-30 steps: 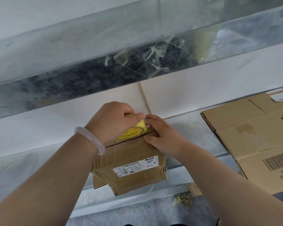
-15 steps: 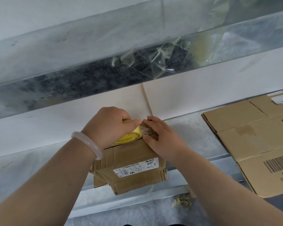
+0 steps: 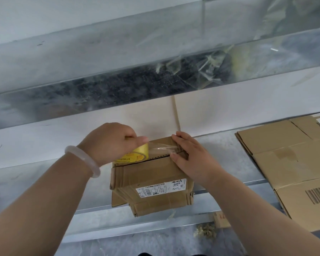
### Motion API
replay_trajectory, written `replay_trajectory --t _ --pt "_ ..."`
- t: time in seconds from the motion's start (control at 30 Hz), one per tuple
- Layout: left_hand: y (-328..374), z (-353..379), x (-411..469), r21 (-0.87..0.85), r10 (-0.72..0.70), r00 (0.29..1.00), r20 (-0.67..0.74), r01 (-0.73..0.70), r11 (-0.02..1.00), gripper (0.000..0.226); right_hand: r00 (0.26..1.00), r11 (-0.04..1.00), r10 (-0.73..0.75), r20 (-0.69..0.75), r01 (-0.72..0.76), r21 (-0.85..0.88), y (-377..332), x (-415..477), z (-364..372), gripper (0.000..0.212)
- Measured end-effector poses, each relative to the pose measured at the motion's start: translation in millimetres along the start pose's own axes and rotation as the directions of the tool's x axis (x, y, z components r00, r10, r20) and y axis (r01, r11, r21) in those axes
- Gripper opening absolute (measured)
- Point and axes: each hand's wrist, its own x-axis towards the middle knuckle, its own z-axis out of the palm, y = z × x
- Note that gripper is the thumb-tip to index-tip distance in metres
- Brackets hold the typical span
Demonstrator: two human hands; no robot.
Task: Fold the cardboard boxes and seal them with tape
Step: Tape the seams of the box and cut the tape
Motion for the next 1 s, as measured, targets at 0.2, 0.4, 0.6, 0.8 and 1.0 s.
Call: replay_trajectory --t 0.2,0.4,0.6,0.8,1.0 --pt "-35.3 5.9 -23.2 -0.418 0.033 0.997 -0.066 -0.057 0.906 0.054 0.999 0.998 0.005 0.047 -0.002 -0.067 -9.3 -6.1 -6.1 0.076" --pt "-26.6 5.6 -22.9 -0.343 0.036 0.980 -0.195 -0.103 0.934 0.044 0.999 0.990 -0.026 0.027 0.030 -0.139 -15.0 -8.4 -11.6 0.089" --pt "-27.1 5.7 -23.5 -0.275 0.054 0.973 -0.226 -0.116 0.954 0.047 0.998 0.989 -0.056 -0.042 0.050 -0.141 -13.4 -6.7 -8.3 0.083" --pt "-27.4 3.0 -26.3 -0.072 0.073 0.967 -0.245 -0.093 0.993 0.052 0.997 0.990 -0.060 -0.045 0.054 -0.131 -13.0 -7.5 -8.2 0.081" --pt "-38.2 0.0 -30.1 0.225 0.098 0.969 -0.228 -0.046 0.973 0.068 0.997 0.988 -0.066 -0.050 0.059 -0.142 -14.0 -9.3 -7.9 0.081"
